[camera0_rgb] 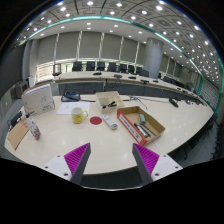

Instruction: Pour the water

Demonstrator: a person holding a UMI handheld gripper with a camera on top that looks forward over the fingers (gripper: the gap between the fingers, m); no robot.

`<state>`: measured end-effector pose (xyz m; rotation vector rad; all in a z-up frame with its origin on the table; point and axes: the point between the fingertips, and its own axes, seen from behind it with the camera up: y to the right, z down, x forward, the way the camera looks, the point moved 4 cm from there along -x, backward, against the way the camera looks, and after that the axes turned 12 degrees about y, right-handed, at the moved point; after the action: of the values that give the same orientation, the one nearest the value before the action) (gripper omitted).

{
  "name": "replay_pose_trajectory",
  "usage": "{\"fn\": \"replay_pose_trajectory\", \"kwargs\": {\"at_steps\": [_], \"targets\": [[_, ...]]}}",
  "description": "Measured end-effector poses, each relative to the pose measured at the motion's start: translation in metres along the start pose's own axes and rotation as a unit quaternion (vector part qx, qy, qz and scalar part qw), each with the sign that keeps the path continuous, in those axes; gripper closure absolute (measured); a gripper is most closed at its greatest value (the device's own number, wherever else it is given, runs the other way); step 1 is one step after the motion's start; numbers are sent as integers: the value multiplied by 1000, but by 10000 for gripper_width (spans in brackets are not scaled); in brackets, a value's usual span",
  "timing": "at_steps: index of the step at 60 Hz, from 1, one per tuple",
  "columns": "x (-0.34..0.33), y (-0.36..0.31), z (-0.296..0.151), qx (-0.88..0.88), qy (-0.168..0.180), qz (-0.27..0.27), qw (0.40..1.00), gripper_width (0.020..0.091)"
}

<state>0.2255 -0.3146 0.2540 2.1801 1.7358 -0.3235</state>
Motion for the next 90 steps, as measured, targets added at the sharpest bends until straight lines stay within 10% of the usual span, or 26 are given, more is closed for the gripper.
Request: {"fn": "replay_pose_trajectory", "kwargs": {"at_steps": [44, 64, 75, 90], "targets": [[67, -381, 57, 20, 71, -174, 982, 239], [168, -485, 65, 28, 109, -161, 981, 246], [203, -497, 56, 24, 132, -144, 980, 510], [209, -498, 54, 17, 133, -141, 981, 680]]}}
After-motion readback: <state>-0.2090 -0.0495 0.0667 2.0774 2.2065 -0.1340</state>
